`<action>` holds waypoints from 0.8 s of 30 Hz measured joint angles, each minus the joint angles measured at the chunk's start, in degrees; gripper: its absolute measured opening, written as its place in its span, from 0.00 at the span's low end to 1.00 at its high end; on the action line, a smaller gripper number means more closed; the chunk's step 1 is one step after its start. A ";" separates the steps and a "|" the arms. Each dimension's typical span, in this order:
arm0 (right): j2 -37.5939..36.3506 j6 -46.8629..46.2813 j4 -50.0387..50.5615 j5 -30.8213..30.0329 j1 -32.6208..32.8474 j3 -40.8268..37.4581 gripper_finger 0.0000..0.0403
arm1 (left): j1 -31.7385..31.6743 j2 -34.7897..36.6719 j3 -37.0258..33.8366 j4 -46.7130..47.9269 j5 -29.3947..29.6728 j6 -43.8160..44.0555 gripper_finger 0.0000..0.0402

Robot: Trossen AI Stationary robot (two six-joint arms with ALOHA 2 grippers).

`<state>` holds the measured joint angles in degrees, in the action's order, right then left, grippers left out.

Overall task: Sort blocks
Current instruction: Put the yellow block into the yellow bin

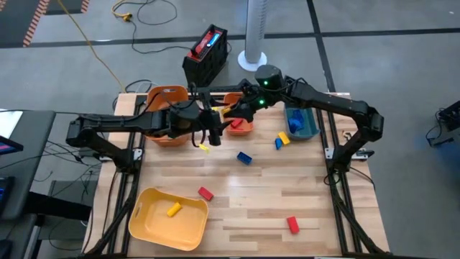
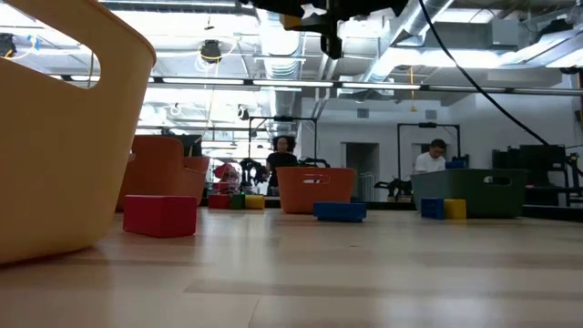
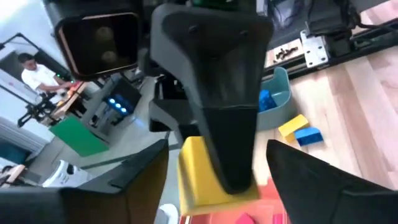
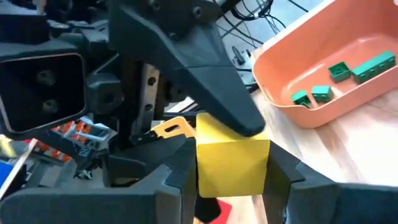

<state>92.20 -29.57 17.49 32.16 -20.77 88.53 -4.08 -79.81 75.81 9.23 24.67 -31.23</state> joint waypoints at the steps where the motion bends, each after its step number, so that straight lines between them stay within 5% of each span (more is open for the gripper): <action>1: 0.00 0.00 -0.04 0.00 0.02 0.00 0.33 | 0.00 0.00 0.00 -0.13 0.05 0.27 0.64; 10: 0.00 -1.89 -0.19 -0.94 0.08 0.00 0.35 | -0.02 0.00 0.00 -1.00 0.36 1.24 0.33; 24: -1.36 -2.40 2.15 3.88 -4.38 -0.02 0.67 | -1.00 0.02 0.00 0.81 -0.16 11.54 0.33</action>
<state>90.84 -31.97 19.64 36.04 -25.16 88.51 -5.07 -79.79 75.81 10.04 24.51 -19.69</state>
